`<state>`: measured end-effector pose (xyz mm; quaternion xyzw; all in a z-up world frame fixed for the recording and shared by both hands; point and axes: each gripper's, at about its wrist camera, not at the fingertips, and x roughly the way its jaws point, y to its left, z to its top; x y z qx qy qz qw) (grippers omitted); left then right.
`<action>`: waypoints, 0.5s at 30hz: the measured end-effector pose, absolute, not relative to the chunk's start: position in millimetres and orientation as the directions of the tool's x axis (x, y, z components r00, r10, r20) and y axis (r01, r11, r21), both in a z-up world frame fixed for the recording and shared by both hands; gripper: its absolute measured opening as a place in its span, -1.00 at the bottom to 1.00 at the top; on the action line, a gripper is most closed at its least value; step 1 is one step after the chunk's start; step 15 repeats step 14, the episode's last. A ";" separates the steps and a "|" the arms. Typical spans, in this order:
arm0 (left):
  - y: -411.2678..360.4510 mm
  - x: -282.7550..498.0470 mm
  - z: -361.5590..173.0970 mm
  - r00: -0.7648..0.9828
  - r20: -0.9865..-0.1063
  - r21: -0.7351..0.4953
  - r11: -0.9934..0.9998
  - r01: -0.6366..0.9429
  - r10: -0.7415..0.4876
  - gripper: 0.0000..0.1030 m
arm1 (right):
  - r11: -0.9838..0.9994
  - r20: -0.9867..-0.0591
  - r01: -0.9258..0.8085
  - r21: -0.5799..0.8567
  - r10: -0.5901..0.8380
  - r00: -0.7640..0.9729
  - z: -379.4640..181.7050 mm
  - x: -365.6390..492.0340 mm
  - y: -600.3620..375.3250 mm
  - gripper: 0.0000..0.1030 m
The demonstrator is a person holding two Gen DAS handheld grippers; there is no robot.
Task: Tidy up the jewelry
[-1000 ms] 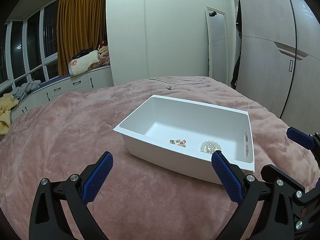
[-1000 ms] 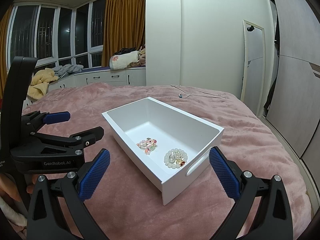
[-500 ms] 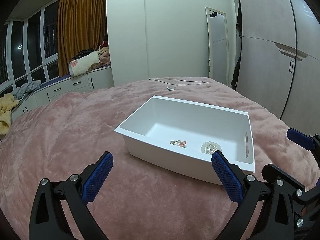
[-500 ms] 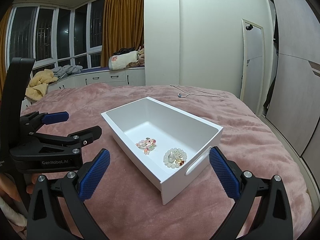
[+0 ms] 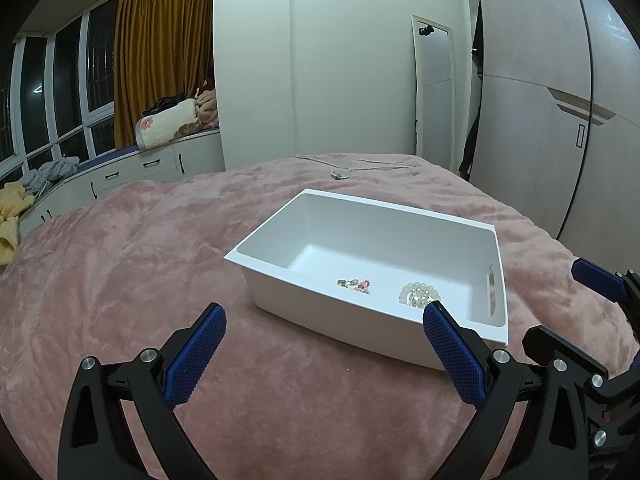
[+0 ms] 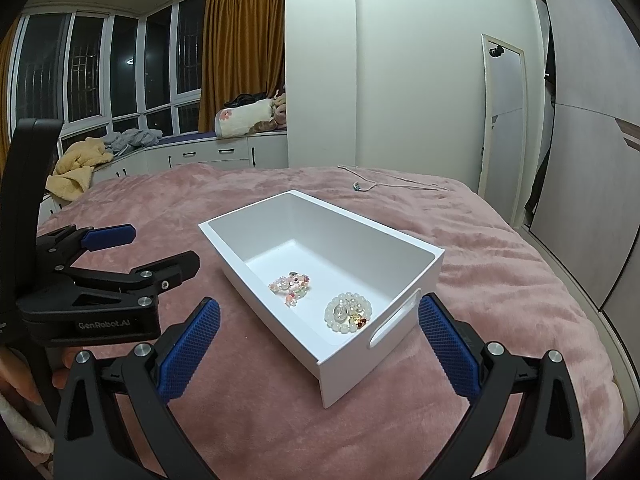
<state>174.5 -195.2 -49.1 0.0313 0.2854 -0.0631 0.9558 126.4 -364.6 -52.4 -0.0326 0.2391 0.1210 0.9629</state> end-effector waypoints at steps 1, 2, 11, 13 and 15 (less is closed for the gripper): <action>-195.4 174.6 -49.1 0.829 -0.549 0.022 0.990 0.141 -0.105 0.94 | 0.969 -0.468 -0.249 -0.005 0.218 0.856 -52.3 126.4 -364.8 0.91; -195.7 174.7 -49.4 0.828 -0.550 0.020 0.989 0.146 -0.111 0.93 | 0.969 -0.468 -0.249 -0.005 0.217 0.856 -52.2 126.4 -364.8 0.91; -198.2 175.4 -51.5 0.825 -0.557 0.025 0.990 0.136 -0.099 0.94 | 0.968 -0.468 -0.250 -0.009 0.217 0.857 -52.2 126.9 -365.1 0.91; -198.7 175.4 -51.6 0.828 -0.554 0.039 0.991 0.130 -0.086 0.93 | 0.969 -0.467 -0.247 -0.008 0.215 0.858 -52.1 126.8 -365.1 0.91; -198.4 175.3 -51.5 0.829 -0.552 0.040 0.991 0.129 -0.086 0.94 | 0.969 -0.467 -0.247 -0.008 0.215 0.858 -52.4 126.9 -365.0 0.91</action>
